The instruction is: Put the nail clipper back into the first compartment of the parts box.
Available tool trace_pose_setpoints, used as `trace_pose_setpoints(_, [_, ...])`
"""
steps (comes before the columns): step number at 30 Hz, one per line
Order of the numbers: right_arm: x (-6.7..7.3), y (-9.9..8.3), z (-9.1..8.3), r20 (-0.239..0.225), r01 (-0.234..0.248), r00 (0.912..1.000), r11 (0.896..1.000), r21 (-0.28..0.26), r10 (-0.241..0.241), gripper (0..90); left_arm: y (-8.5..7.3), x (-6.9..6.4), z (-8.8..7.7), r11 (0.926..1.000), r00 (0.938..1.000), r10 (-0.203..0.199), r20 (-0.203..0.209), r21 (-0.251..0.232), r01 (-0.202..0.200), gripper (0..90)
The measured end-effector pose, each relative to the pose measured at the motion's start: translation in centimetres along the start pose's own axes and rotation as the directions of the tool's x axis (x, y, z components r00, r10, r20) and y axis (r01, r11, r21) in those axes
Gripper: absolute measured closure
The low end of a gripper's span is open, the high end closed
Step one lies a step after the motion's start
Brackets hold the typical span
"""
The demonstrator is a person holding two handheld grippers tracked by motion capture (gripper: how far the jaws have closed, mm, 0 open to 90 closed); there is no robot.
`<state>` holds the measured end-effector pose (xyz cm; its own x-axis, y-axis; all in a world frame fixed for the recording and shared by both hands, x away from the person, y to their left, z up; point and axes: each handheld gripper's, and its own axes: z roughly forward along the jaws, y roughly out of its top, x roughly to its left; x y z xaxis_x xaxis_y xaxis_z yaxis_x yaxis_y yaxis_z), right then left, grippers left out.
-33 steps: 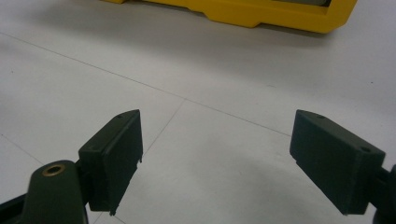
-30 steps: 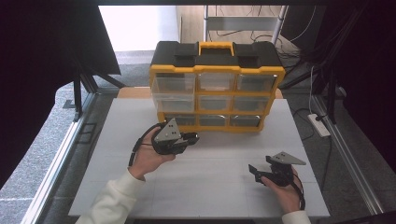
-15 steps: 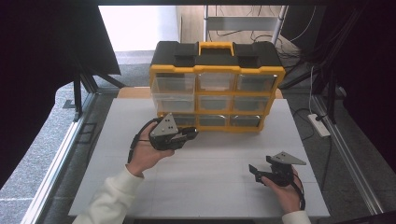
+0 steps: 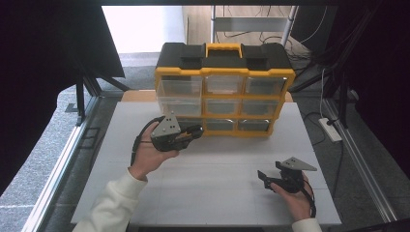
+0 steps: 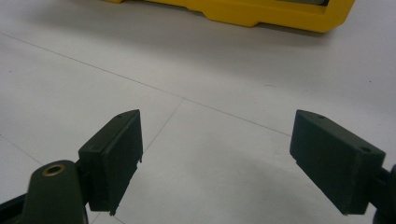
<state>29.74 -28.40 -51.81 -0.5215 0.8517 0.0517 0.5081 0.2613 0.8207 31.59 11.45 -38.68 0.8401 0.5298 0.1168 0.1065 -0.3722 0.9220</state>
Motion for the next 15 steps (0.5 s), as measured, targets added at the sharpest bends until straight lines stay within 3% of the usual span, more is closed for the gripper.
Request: trace_pose_setpoints(15, [0.05, 0.0, 0.05, -0.004, -0.002, 1.0, 1.0, 0.0, 0.002, 17.3, 0.59, 0.62, -0.64, 0.9996, 0.9996, -0.008, -0.028, -0.028, 0.007, 78.9])
